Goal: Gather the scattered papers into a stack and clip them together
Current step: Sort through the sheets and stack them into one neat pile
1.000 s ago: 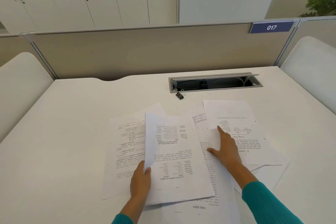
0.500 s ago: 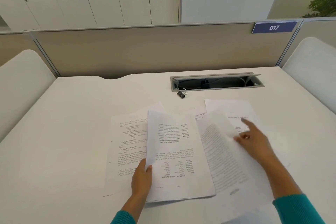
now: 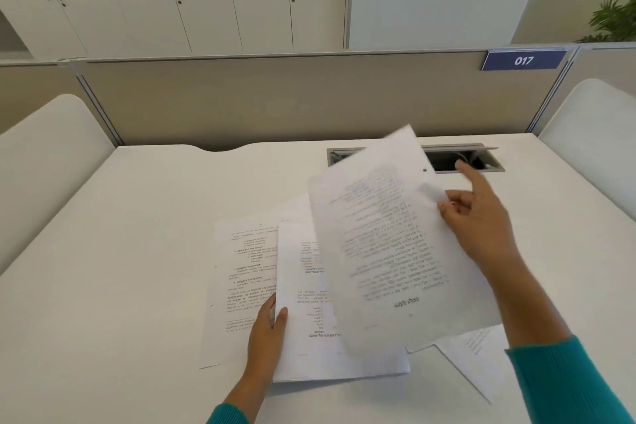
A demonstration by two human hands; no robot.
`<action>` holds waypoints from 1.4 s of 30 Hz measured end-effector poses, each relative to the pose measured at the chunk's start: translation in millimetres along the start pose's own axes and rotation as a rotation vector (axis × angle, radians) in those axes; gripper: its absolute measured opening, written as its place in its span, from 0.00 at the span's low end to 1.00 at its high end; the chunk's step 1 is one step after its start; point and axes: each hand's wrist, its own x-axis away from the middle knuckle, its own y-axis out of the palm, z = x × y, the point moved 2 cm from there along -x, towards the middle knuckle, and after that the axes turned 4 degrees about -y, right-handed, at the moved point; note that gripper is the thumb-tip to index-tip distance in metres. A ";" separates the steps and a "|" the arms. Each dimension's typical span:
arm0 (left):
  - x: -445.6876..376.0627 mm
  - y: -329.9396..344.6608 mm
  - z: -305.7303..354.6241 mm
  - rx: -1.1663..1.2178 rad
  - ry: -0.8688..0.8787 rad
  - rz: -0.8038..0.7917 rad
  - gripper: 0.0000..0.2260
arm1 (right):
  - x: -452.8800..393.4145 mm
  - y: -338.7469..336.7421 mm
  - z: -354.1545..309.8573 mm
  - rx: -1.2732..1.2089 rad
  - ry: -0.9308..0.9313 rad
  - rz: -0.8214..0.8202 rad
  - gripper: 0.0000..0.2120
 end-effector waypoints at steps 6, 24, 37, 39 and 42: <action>0.9 0.0 -2.2 0.078 0.002 0.008 0.18 | 22.4 54.3 81.2 0.126 0.288 -0.170 0.25; 1.1 2.8 -6.4 0.124 0.011 0.018 0.18 | 59.0 120.5 98.9 0.022 0.382 -0.101 0.16; 2.6 3.0 -7.4 0.126 0.024 0.021 0.18 | 73.4 123.5 100.7 -0.026 0.348 -0.178 0.16; 2.7 3.6 -7.1 0.107 0.017 0.023 0.18 | 75.6 117.6 103.2 -0.031 0.324 -0.160 0.16; 2.9 3.1 -6.4 0.088 0.023 0.019 0.19 | 83.4 106.1 111.0 -0.010 0.301 -0.138 0.16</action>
